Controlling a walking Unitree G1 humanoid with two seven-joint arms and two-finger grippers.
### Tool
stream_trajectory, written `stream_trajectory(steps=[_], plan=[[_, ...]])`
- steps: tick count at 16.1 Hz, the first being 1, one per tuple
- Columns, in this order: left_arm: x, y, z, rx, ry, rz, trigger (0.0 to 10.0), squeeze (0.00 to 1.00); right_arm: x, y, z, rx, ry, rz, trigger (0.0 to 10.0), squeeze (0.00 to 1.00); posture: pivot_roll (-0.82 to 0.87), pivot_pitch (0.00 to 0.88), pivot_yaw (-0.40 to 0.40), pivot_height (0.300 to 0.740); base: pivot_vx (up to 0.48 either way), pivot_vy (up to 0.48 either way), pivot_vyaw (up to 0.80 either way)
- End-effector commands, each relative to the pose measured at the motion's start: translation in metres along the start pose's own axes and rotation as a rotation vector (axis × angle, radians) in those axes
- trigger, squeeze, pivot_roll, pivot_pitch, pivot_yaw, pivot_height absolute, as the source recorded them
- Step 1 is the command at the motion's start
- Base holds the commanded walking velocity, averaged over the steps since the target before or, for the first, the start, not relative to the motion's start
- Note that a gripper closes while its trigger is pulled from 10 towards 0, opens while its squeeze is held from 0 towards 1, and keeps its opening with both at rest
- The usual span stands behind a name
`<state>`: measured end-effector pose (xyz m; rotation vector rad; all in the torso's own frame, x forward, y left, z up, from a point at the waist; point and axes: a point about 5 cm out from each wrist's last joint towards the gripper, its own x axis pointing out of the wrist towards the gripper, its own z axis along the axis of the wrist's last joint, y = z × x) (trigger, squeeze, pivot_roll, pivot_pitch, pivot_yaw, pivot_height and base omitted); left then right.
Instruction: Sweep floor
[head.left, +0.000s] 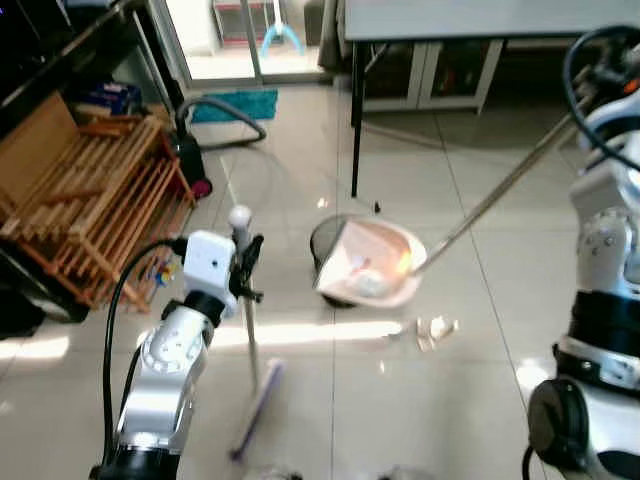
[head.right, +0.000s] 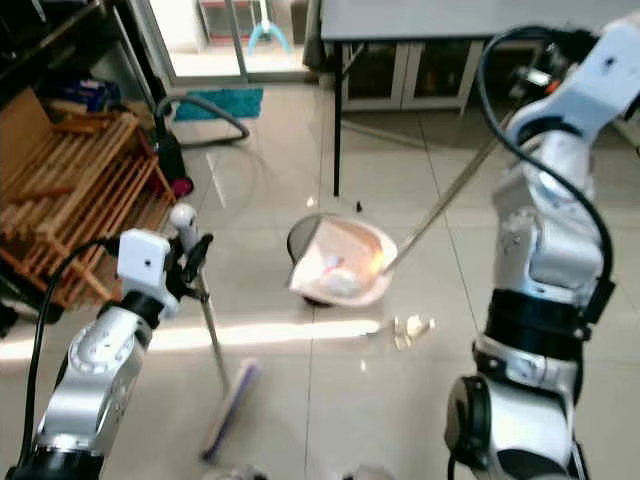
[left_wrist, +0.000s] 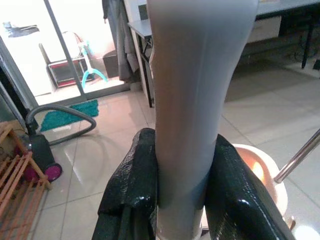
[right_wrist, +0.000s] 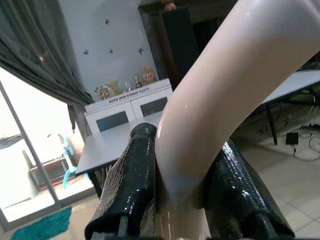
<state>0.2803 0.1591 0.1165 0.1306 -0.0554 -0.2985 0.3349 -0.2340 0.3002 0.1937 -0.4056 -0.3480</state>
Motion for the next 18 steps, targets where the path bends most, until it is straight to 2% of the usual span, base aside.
stream_trajectory(steps=[1, 9, 13, 18], plan=[[-0.0003, 0.0085, 0.008, 0.046, -0.026, 0.018, 10.0, 0.0, -0.0017, 0.0128, 0.0129, 0.048, -0.071, 0.035, 10.0, 0.0, 0.01, 0.067, 0.071, 0.74, 0.439, 0.0, 0.0], [-0.0001, 0.0085, 0.007, 0.048, -0.025, 0.002, 10.0, 0.0, -0.0034, 0.0079, 0.0128, 0.04, -0.083, 0.019, 10.0, 0.0, 0.01, 0.05, 0.076, 0.74, 0.437, 0.0, 0.0], [0.0, 0.0072, 0.0062, 0.046, -0.024, -0.005, 10.0, 0.0, -0.0056, 0.0055, 0.0079, 0.039, -0.057, 0.011, 10.0, 0.0, 0.0, 0.041, 0.081, 0.74, 0.438, 0.0, -0.74], [0.0005, 0.0066, 0.0052, 0.022, -0.021, 0.002, 10.0, 0.0, -0.0063, 0.007, 0.006, 0.018, -0.056, 0.026, 10.0, 0.0, 0.0, 0.038, 0.076, 0.74, 0.429, 0.0, 0.0]])
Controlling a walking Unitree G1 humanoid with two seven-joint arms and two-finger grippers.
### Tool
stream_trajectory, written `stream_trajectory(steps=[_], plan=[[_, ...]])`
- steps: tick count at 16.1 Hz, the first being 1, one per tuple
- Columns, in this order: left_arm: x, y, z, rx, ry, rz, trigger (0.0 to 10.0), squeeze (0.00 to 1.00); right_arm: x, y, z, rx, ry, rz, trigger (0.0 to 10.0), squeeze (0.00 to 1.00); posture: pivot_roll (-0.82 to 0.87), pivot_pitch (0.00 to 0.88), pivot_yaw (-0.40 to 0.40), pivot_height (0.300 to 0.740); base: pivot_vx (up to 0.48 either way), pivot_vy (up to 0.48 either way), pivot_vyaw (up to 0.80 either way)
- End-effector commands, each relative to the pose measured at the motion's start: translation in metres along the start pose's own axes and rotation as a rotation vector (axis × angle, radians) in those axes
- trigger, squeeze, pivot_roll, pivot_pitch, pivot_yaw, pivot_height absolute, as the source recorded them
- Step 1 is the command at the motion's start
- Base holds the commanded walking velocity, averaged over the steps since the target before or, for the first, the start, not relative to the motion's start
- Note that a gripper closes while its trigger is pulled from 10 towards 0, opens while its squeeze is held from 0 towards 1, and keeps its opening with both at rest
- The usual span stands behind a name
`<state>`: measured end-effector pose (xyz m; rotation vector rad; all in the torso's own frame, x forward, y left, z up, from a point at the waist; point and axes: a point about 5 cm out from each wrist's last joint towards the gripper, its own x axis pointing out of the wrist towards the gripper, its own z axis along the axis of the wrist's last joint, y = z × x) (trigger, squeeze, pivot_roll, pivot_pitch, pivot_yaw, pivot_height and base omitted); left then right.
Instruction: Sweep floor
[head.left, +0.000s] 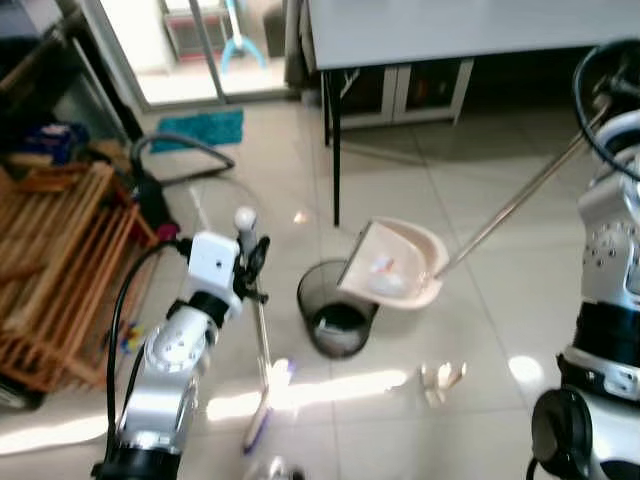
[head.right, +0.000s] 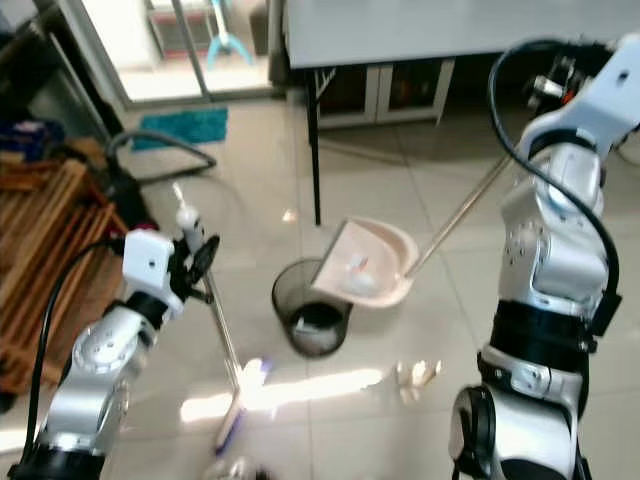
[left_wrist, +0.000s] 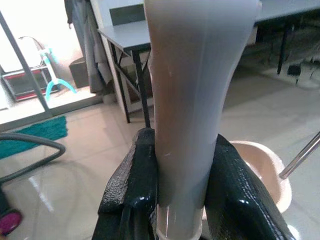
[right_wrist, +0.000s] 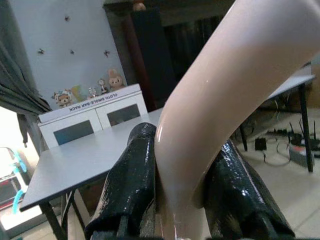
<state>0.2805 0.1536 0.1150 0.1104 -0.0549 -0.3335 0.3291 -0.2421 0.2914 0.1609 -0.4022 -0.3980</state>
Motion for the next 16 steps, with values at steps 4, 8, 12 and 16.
stream_trajectory(steps=[4, 8, 12, 16], plan=[[-0.003, 0.013, 0.004, 0.031, 0.001, 0.05, 10.0, 0.0, -0.003, 0.019, 0.007, 0.012, -0.041, 0.089, 10.0, 0.0, 0.01, 0.038, 0.075, 0.74, 0.0, 0.0, 0.0], [-0.003, 0.016, 0.0, 0.057, 0.03, 0.061, 10.0, 0.0, -0.008, 0.028, -0.001, -0.051, -0.077, 0.134, 10.0, 0.0, 0.01, 0.037, 0.076, 0.74, 0.0, 0.0, 0.0], [-0.003, 0.016, 0.0, 0.059, 0.037, 0.059, 10.0, 0.0, -0.014, 0.036, -0.01, -0.107, -0.098, 0.195, 10.0, 0.0, 0.01, 0.041, 0.076, 0.74, 0.0, 0.0, 0.0], [-0.002, 0.015, 0.0, 0.058, 0.04, 0.051, 10.0, 0.0, -0.021, 0.049, -0.017, -0.149, -0.15, 0.249, 10.0, 0.0, 0.01, 0.04, 0.078, 0.74, 0.0, 0.0, 0.0]])
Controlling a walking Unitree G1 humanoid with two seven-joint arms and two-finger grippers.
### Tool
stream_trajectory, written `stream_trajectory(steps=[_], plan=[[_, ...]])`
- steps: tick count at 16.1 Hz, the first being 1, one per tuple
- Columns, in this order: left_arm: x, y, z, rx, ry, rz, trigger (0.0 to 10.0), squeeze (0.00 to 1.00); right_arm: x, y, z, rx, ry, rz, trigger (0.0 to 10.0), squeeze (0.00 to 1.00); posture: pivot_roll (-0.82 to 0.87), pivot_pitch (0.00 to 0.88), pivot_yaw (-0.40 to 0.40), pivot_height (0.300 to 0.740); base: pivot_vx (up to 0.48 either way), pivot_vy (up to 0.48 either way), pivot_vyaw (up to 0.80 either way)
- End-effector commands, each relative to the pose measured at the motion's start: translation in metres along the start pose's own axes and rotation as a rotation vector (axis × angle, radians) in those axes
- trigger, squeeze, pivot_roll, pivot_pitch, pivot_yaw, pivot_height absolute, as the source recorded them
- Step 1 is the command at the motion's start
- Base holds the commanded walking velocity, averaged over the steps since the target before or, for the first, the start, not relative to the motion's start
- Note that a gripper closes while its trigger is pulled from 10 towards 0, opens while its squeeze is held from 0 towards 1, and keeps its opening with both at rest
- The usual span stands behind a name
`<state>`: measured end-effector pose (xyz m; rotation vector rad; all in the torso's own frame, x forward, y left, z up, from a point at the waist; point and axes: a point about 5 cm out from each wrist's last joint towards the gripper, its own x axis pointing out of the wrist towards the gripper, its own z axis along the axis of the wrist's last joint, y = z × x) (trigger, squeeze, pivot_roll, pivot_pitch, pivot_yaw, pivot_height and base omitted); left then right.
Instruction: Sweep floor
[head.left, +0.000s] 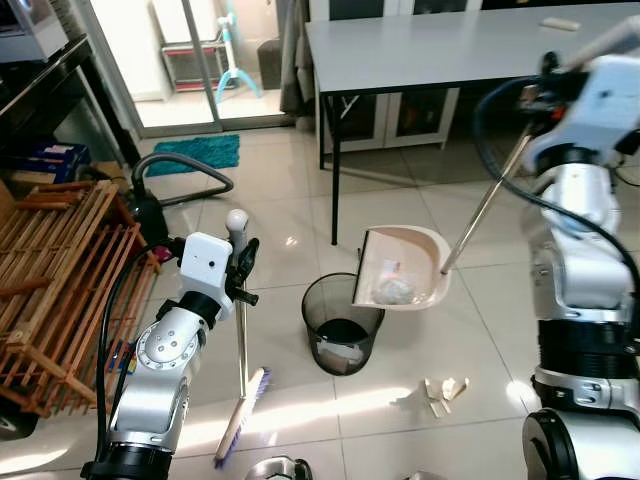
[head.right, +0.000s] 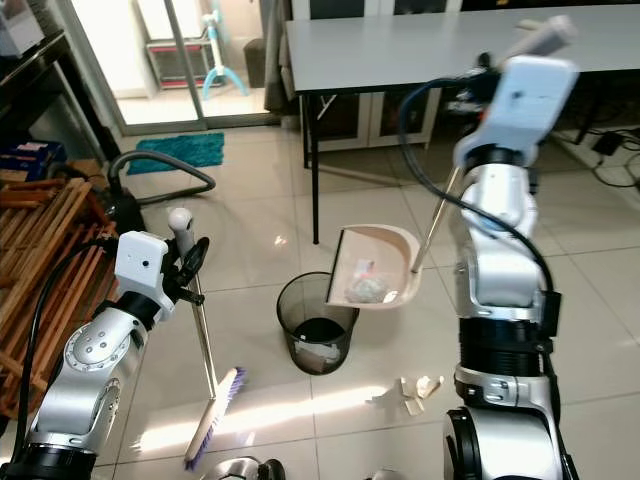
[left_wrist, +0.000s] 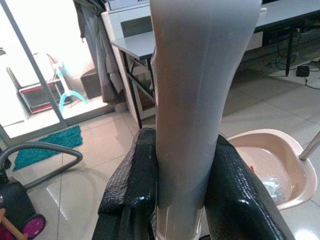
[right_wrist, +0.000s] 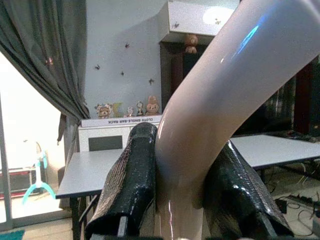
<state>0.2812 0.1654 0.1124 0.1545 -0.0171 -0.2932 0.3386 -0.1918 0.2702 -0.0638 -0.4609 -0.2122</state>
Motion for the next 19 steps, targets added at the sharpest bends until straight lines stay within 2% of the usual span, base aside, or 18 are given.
stream_trajectory(steps=[1, 3, 7, 9, 12, 16, 17, 19], plan=[[0.001, 0.004, 0.004, 0.02, -0.008, 0.015, 10.0, 0.0, 0.0, 0.006, 0.01, 0.018, -0.076, 0.02, 10.0, 0.0, 0.01, 0.041, 0.078, 0.74, 0.0, 0.0, 0.0], [0.002, 0.004, 0.004, 0.021, -0.008, 0.011, 10.0, 0.0, -0.004, 0.019, 0.005, 0.012, -0.095, 0.058, 10.0, 0.0, 0.02, 0.043, 0.077, 0.74, 0.0, 0.0, 0.0], [0.002, 0.004, 0.006, 0.024, -0.01, 0.016, 10.0, 0.0, -0.016, 0.053, -0.007, -0.1, -0.18, 0.193, 10.0, 0.0, 0.04, 0.06, 0.07, 0.74, 0.0, 0.0, 0.0], [0.001, 0.005, 0.009, 0.027, -0.015, 0.018, 10.0, 0.0, -0.016, 0.06, -0.011, -0.126, -0.207, 0.187, 10.0, 0.0, 0.05, 0.076, 0.067, 0.74, 0.0, 0.0, 0.0], [-0.011, 0.01, 0.009, 0.046, 0.003, 0.029, 10.0, 0.0, -0.011, 0.063, -0.02, -0.126, -0.221, 0.126, 10.0, 0.0, 0.1, 0.128, 0.058, 0.74, 0.0, 0.0, 0.0], [-0.031, 0.013, 0.008, 0.048, 0.039, 0.051, 10.0, 0.0, -0.002, 0.052, -0.034, -0.132, -0.171, -0.017, 10.0, 0.0, 0.15, 0.193, 0.052, 0.74, 0.0, 0.0, 0.0], [-0.041, 0.012, 0.007, 0.046, 0.057, 0.051, 10.0, 0.0, 0.003, 0.052, -0.035, -0.137, -0.17, -0.054, 10.0, 0.0, 0.15, 0.202, 0.046, 0.74, 0.0, 0.0, 0.0], [-0.042, 0.011, 0.006, 0.041, 0.066, 0.05, 10.0, 0.0, 0.005, 0.054, -0.029, -0.117, -0.189, -0.055, 10.0, 0.0, 0.14, 0.205, 0.046, 0.74, 0.0, 0.0, 0.0]])
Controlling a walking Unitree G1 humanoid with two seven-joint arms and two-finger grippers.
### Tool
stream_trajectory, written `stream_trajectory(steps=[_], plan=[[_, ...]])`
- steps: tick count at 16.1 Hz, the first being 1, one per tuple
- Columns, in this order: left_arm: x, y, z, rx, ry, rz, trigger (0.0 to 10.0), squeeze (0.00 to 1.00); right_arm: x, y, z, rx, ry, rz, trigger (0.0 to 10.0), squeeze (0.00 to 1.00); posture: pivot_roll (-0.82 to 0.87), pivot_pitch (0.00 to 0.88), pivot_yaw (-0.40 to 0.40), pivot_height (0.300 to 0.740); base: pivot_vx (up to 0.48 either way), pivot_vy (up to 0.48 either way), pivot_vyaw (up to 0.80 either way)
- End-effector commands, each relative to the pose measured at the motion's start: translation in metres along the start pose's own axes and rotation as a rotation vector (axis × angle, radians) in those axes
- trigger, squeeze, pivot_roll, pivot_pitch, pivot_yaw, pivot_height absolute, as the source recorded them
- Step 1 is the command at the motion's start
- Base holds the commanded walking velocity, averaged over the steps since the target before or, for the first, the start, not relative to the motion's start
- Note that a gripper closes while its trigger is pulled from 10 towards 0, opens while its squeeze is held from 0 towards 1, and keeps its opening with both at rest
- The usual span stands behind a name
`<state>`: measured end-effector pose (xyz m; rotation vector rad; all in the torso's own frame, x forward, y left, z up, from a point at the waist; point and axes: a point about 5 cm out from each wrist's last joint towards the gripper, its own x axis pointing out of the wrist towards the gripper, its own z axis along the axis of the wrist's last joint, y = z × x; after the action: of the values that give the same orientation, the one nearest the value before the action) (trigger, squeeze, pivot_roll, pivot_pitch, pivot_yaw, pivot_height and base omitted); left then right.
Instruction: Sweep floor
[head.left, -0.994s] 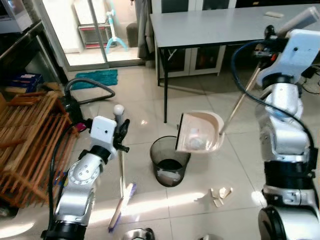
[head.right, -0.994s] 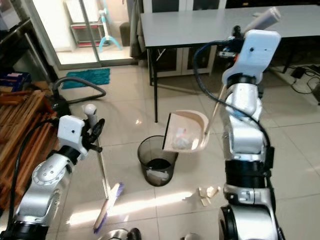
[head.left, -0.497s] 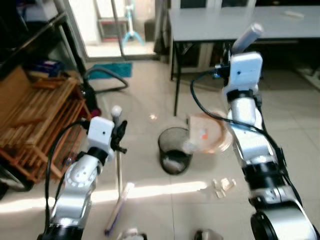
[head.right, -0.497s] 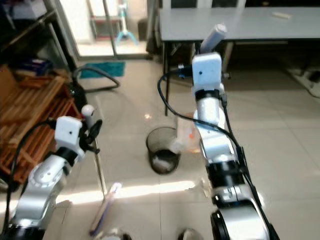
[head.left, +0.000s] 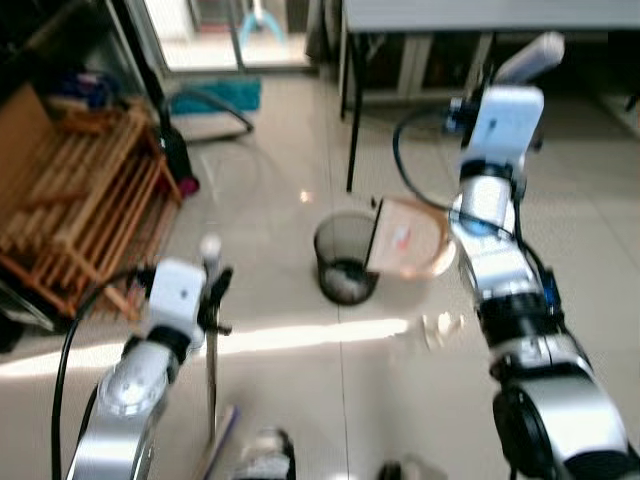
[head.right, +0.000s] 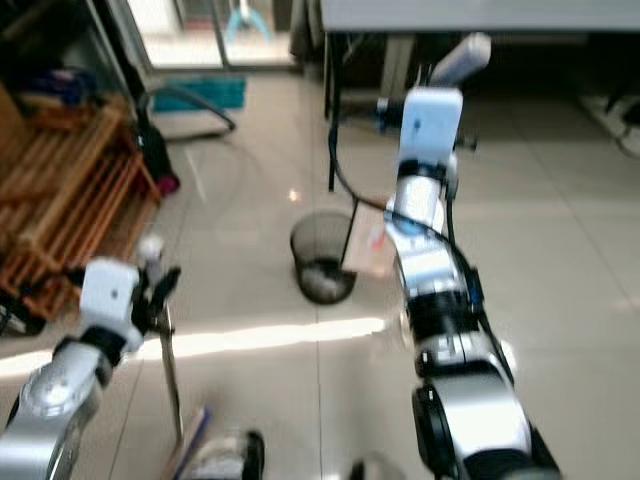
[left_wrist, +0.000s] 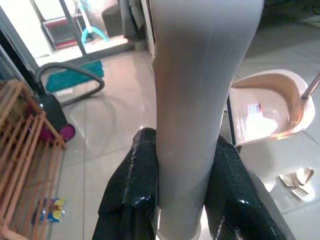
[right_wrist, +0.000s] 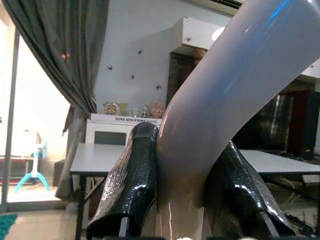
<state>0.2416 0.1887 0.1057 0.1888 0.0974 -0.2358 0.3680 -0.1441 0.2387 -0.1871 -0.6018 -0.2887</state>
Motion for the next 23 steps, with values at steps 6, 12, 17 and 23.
stream_trajectory(steps=[6, 12, 17, 23], plan=[[0.019, -0.006, 0.018, -0.007, -0.071, -0.026, 10.0, 0.0, 0.023, -0.046, 0.052, 0.037, -0.24, -0.079, 10.0, 0.0, 0.04, 0.168, 0.051, 0.74, 0.0, 0.0, 0.0], [0.049, -0.001, 0.054, -0.044, -0.167, 0.004, 10.0, 0.0, -0.001, -0.108, 0.023, -0.079, -0.013, -0.111, 10.0, 0.0, 0.01, 0.135, 0.059, 0.74, 0.0, 0.0, 0.0], [0.065, -0.006, 0.056, -0.062, -0.171, 0.078, 10.0, 0.0, -0.075, -0.084, -0.047, -0.019, 0.374, 0.094, 10.0, 0.0, 0.03, 0.105, 0.044, 0.74, 0.0, 0.0, 0.0], [0.081, 0.006, 0.047, -0.123, -0.1, 0.209, 10.0, 0.0, -0.084, -0.07, -0.06, 0.068, 0.49, 0.081, 10.0, 0.0, 0.05, 0.081, 0.038, 0.74, 0.0, -0.281, 0.0]])
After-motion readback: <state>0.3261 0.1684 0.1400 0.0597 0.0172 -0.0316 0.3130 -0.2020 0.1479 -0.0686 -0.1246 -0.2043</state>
